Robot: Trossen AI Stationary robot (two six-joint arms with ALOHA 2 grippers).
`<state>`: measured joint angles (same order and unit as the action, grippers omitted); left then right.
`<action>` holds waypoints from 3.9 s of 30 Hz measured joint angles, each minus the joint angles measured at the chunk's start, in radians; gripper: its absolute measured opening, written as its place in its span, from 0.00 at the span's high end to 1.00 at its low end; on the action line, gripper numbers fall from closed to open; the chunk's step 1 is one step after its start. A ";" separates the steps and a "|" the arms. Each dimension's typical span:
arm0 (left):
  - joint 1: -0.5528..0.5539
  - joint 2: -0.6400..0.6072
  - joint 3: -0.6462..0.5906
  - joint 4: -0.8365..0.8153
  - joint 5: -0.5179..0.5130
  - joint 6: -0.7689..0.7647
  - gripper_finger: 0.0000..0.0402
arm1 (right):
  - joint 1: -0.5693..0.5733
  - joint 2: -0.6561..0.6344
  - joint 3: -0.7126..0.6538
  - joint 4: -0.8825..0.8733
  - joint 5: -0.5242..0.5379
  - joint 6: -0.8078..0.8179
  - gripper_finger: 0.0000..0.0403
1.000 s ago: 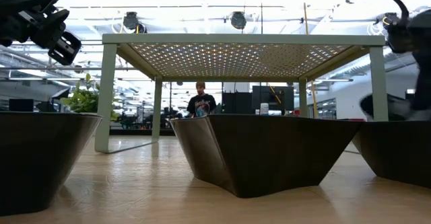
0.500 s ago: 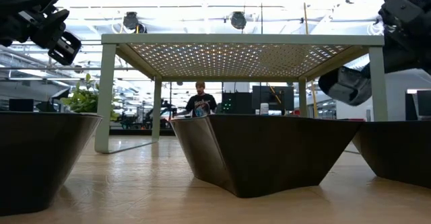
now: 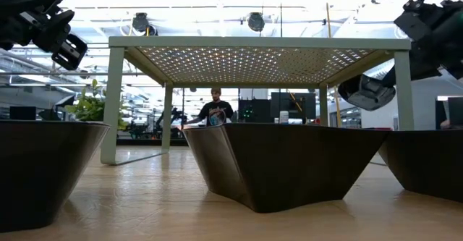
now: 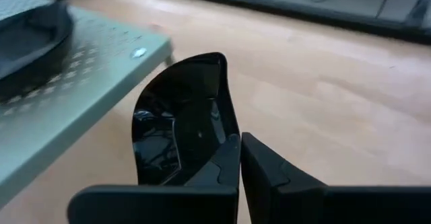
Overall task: Pick & Place Mini shaped plates
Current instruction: Stack the leaf-shaped plate on top of the leaf-shaped plate on the shelf
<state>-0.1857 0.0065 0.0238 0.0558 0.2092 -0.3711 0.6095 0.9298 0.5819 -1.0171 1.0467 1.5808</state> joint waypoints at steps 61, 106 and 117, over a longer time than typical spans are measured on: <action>0.000 0.000 0.000 0.000 0.000 0.000 0.68 | -0.851 0.003 -0.017 1.549 -0.791 -1.877 1.00; 0.000 0.000 0.000 0.000 0.000 0.000 0.68 | -0.833 -0.064 0.167 0.842 -1.170 -1.241 1.00; 0.000 0.000 0.000 0.000 0.000 0.000 0.68 | -0.832 0.053 0.278 0.646 -1.177 -1.239 1.00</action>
<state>-0.1856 0.0065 0.0238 0.0557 0.2092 -0.3714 -0.2226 0.9827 0.8597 -0.3715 -0.1307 0.3417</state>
